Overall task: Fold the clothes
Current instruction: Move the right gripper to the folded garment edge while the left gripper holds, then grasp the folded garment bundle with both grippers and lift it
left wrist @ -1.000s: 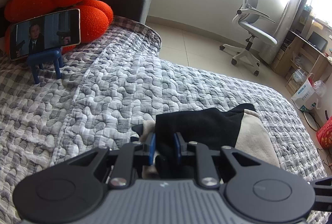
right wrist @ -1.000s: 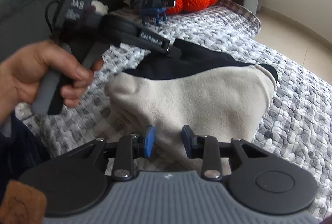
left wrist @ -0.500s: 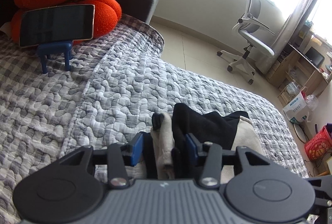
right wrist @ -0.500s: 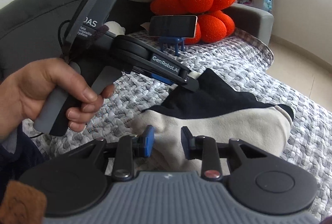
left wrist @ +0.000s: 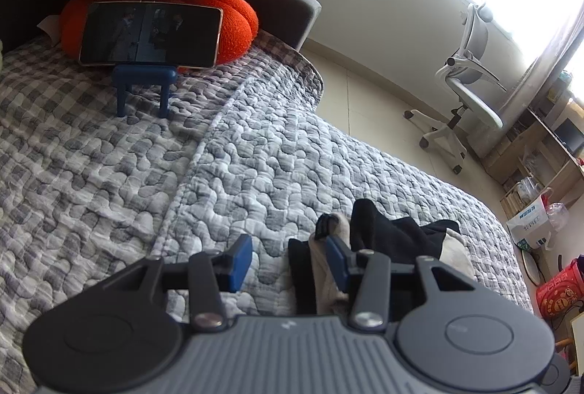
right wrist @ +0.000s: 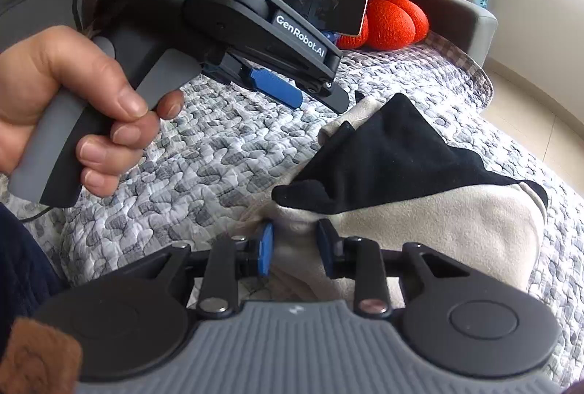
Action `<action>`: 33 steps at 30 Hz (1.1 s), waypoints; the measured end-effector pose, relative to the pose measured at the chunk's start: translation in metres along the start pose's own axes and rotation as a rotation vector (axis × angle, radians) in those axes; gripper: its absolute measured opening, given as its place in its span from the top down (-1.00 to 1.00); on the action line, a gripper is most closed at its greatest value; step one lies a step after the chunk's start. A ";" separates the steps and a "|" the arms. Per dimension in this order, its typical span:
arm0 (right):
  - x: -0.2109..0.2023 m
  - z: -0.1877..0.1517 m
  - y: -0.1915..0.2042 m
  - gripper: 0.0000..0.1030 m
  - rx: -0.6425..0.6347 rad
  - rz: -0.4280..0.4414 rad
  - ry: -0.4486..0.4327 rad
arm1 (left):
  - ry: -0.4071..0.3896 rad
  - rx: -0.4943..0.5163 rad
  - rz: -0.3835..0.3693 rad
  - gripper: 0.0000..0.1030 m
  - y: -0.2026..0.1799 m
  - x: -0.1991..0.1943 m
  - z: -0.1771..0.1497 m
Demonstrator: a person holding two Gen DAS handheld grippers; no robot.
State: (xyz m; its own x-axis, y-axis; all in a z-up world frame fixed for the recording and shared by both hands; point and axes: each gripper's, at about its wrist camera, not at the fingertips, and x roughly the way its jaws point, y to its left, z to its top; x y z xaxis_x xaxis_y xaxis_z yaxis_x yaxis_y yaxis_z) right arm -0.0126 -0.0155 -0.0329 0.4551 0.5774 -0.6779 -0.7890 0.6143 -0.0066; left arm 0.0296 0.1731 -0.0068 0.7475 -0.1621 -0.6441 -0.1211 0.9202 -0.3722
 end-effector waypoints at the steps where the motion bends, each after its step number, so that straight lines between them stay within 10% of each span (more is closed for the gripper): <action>1: -0.002 -0.001 -0.001 0.40 0.004 0.005 -0.009 | -0.001 -0.001 0.000 0.11 0.000 0.000 0.000; 7: -0.020 0.007 -0.003 0.41 0.022 0.030 -0.111 | -0.003 -0.006 -0.005 0.11 0.000 -0.001 0.001; 20: -0.004 -0.002 0.004 0.36 -0.008 -0.007 -0.048 | 0.006 -0.006 -0.010 0.11 0.000 0.001 -0.001; 22: -0.013 -0.001 0.004 0.12 -0.008 -0.015 -0.079 | 0.005 -0.011 -0.008 0.11 0.001 0.001 -0.001; 33: -0.029 -0.021 0.028 -0.15 -0.348 -0.043 -0.090 | 0.008 -0.044 -0.035 0.02 0.006 0.000 0.001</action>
State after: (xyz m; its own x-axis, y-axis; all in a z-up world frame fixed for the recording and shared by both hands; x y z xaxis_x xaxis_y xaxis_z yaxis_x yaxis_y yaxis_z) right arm -0.0567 -0.0265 -0.0287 0.5135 0.6095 -0.6040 -0.8544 0.4285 -0.2940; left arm 0.0293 0.1788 -0.0081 0.7467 -0.1972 -0.6353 -0.1235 0.8973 -0.4237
